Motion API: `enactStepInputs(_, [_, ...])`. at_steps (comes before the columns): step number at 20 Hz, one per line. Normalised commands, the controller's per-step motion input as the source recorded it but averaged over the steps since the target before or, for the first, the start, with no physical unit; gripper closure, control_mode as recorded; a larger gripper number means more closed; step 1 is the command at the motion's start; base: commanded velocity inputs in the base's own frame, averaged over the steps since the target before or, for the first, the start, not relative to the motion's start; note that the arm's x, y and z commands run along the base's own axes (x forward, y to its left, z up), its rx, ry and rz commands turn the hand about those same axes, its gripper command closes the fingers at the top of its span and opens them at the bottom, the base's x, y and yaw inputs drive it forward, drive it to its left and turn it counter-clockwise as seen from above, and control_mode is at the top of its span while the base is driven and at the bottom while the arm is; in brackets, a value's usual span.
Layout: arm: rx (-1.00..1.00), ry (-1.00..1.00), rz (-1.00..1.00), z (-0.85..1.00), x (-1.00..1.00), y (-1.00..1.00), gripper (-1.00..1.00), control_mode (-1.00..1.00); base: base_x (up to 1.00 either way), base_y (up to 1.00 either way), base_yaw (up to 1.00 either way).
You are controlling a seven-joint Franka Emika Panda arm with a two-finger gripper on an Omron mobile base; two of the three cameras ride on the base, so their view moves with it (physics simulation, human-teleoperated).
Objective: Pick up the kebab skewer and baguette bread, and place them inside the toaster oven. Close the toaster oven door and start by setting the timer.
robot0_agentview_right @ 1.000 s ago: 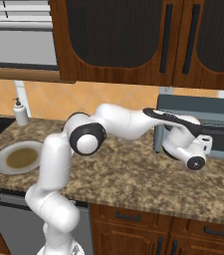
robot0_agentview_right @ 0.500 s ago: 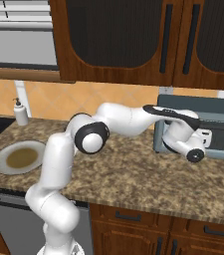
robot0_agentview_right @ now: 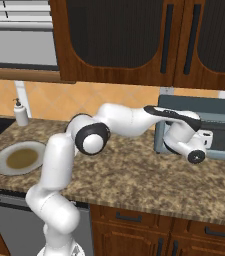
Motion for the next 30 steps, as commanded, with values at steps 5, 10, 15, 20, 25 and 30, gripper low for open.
enactStepInputs(5, [0.0, 0.0, 0.0, 0.0, -0.12, 0.0, -1.0, -1.0, 0.0, 0.0, 0.0])
enactStepInputs(10, [0.0, 0.0, 0.0, 0.0, -0.53, 0.02, -1.0, -1.0, 0.0, 0.0, 0.0])
enactStepInputs(15, [0.0, 0.0, 0.0, 0.09, -0.5, 0.2, -1.0, -1.0, 0.0, 0.0, 0.0])
enactStepInputs(20, [0.0, 0.0, 0.0, 0.3, -0.34, 0.63, -1.0, -1.0, 0.0, 0.0, 0.0])
enactStepInputs(25, [0.0, 0.0, 0.0, 0.52, -0.14, 0.71, -1.0, -1.0, 0.0, 0.0, 0.0])
enactStepInputs(30, [0.0, 0.0, 0.0, 0.66, -0.1, 0.75, -1.0, -1.0, 0.0, 0.0, 0.0])
